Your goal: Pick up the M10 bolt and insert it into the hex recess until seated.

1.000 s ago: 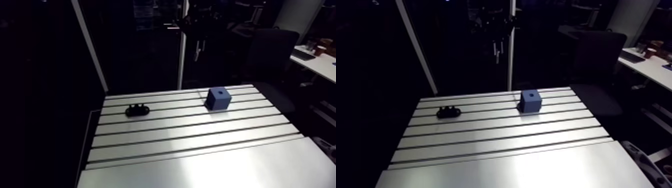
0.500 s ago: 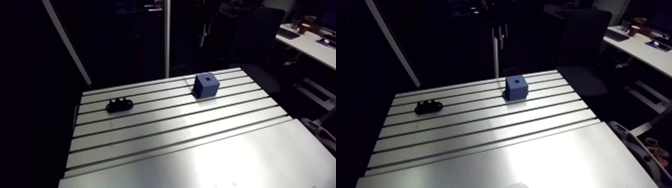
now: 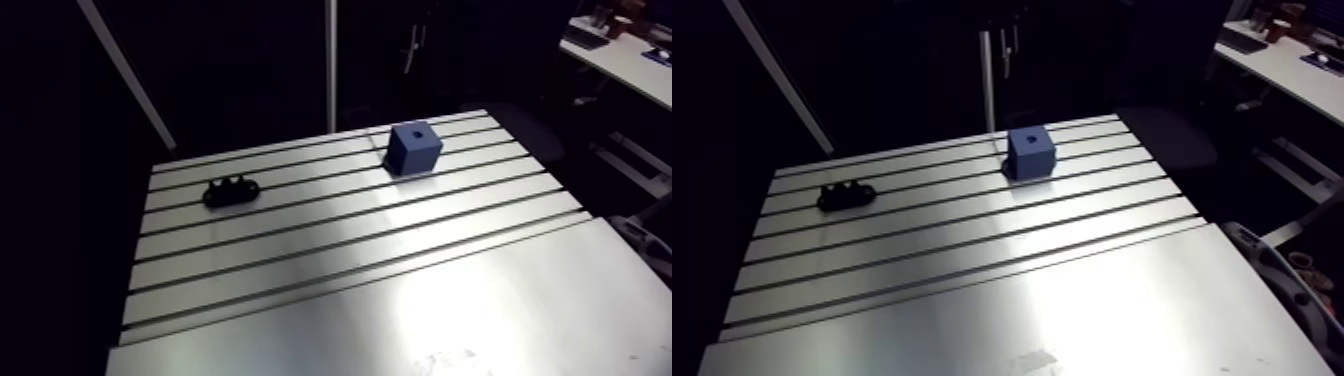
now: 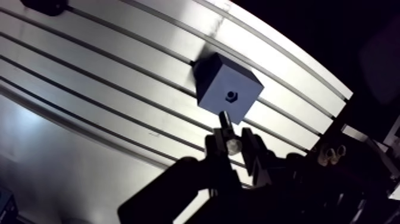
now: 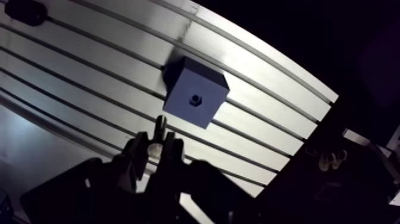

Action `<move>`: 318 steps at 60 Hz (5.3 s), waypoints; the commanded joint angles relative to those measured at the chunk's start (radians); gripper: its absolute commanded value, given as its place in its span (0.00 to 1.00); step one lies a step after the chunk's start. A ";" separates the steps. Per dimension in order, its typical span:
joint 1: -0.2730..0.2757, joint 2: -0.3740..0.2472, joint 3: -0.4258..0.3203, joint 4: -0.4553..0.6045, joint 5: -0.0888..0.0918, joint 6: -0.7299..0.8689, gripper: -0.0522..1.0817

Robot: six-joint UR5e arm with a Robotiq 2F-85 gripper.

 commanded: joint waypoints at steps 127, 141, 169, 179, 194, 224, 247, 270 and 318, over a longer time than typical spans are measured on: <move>-0.057 0.086 0.098 -0.118 -0.024 0.002 0.96; -0.064 0.090 0.104 -0.126 -0.024 0.002 0.96; -0.064 0.091 0.109 -0.137 -0.022 0.002 0.96; -0.065 0.095 0.113 -0.139 -0.022 0.002 0.96; -0.065 0.097 0.127 -0.150 -0.022 0.002 0.96; -0.064 0.099 0.141 -0.168 -0.022 0.002 0.95; -0.065 0.100 0.143 -0.175 -0.022 0.002 0.95; -0.064 0.100 0.145 -0.175 -0.022 0.002 0.95; -0.065 0.114 0.143 -0.179 -0.022 0.002 0.95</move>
